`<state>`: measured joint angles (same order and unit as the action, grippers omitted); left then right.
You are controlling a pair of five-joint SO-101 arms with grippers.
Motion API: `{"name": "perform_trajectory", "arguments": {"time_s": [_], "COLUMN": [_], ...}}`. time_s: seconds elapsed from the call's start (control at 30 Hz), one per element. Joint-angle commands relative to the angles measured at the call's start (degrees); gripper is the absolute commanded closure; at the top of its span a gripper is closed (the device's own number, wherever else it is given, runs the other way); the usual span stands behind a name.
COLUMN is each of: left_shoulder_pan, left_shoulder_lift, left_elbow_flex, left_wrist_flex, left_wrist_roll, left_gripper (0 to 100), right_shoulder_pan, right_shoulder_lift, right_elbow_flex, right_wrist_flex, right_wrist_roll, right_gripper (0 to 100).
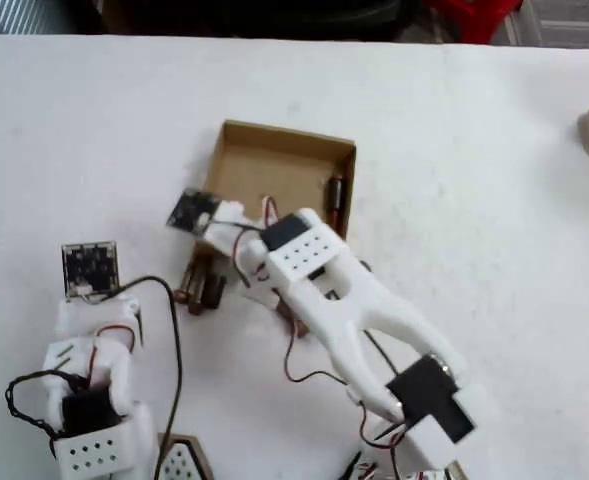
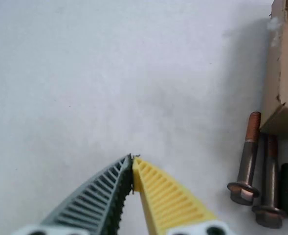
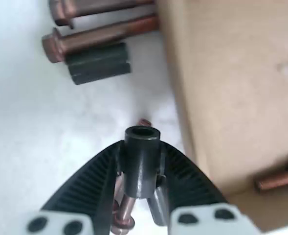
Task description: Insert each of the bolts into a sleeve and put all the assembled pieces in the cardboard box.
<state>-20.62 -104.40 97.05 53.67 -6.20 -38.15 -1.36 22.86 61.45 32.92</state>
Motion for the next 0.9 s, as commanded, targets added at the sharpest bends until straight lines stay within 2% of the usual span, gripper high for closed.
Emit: {"name": "perform_trajectory", "arguments": {"time_s": [0.0,0.43,0.67,0.87], "left_shoulder_pan": [-0.3,-0.3,-0.2,-0.2], "left_shoulder_lift": [-0.4,-0.4,-0.4,-0.4], "left_elbow_flex": [0.0,0.0,0.0,0.0], "left_wrist_flex": [-0.1,-0.1,0.0,0.1], "left_wrist_roll": [-0.4,-0.4,-0.4,-0.4], "left_gripper": [98,98,98,98], "right_shoulder_pan": [3.3,21.6,33.4,45.2], "right_shoulder_lift": [-6.2,-10.5,-10.9,-10.9], "right_elbow_flex": [-1.8,-1.7,4.4,11.2], "right_wrist_flex": [3.3,12.9,12.2,4.1], "right_wrist_roll": [-2.9,-15.0,-16.4,-16.4], "right_gripper": [98.1,98.1,98.1,98.1]}}
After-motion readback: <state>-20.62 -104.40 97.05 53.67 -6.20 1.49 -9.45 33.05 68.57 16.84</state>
